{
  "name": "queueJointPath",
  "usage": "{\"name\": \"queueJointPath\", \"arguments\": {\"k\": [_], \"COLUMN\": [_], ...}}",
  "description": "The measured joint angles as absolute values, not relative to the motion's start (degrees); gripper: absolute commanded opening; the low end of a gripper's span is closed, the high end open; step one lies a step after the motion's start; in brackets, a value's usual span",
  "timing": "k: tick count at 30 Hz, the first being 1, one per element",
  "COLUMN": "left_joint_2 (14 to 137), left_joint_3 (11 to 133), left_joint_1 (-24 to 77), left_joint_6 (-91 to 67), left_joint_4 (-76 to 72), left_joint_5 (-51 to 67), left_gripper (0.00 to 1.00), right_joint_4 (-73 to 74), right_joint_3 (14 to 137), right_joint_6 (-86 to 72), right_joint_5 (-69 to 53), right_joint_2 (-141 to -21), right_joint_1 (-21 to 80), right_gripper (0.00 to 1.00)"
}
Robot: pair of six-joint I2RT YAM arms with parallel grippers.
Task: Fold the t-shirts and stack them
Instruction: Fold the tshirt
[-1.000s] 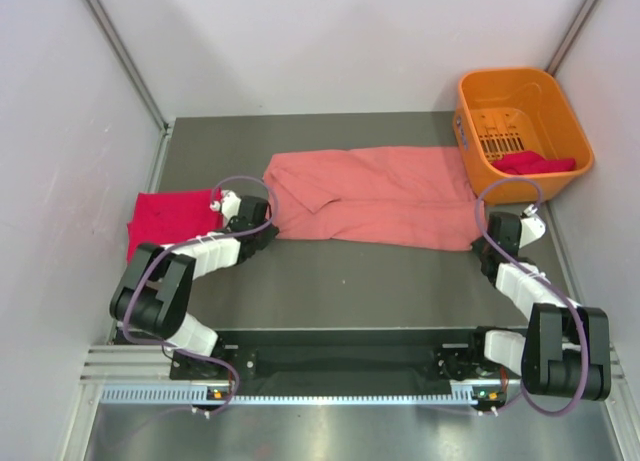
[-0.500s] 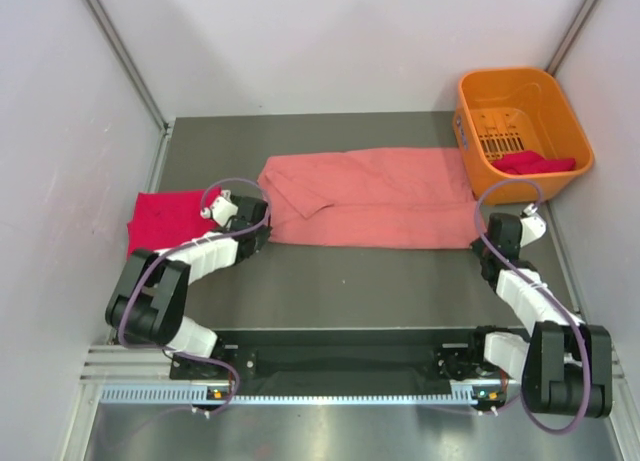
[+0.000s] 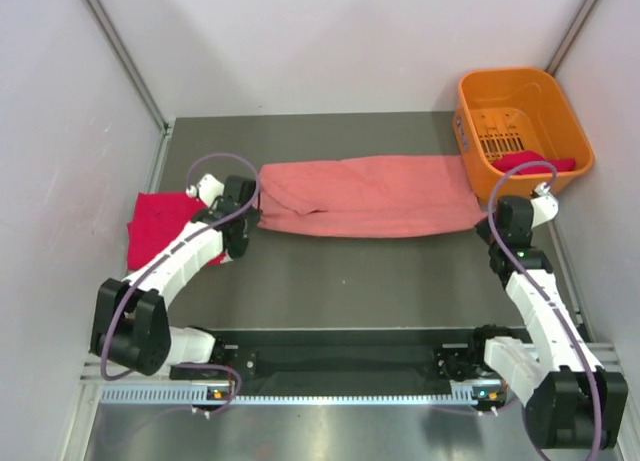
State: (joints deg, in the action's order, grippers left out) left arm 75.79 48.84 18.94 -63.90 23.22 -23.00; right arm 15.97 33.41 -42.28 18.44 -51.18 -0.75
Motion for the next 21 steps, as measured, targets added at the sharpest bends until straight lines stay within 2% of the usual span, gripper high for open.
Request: {"name": "queueJointPath", "arguments": {"k": [9, 16, 21], "left_joint_2": [72.03, 59.94, 57.89], "left_joint_3": [74.39, 89.52, 97.71], "left_joint_1": [16.75, 16.67, 16.64], "left_joint_6": [-56.29, -50.33, -48.31], "left_joint_4": [35.55, 41.41, 44.99], "left_joint_5": [-23.38, -21.93, -20.36], "left_gripper": [0.00, 0.00, 0.00], "right_joint_4": [27.35, 30.13, 31.05], "right_joint_3": [54.83, 67.09, 72.16], "right_joint_6": [-41.85, -40.93, -40.95], "right_joint_5": [14.61, 10.70, 9.96], "right_joint_2": [-50.85, -39.86, -33.76], "right_joint_1": [-0.60, -0.58, -0.54], "right_gripper": [0.00, 0.00, 0.00]}}
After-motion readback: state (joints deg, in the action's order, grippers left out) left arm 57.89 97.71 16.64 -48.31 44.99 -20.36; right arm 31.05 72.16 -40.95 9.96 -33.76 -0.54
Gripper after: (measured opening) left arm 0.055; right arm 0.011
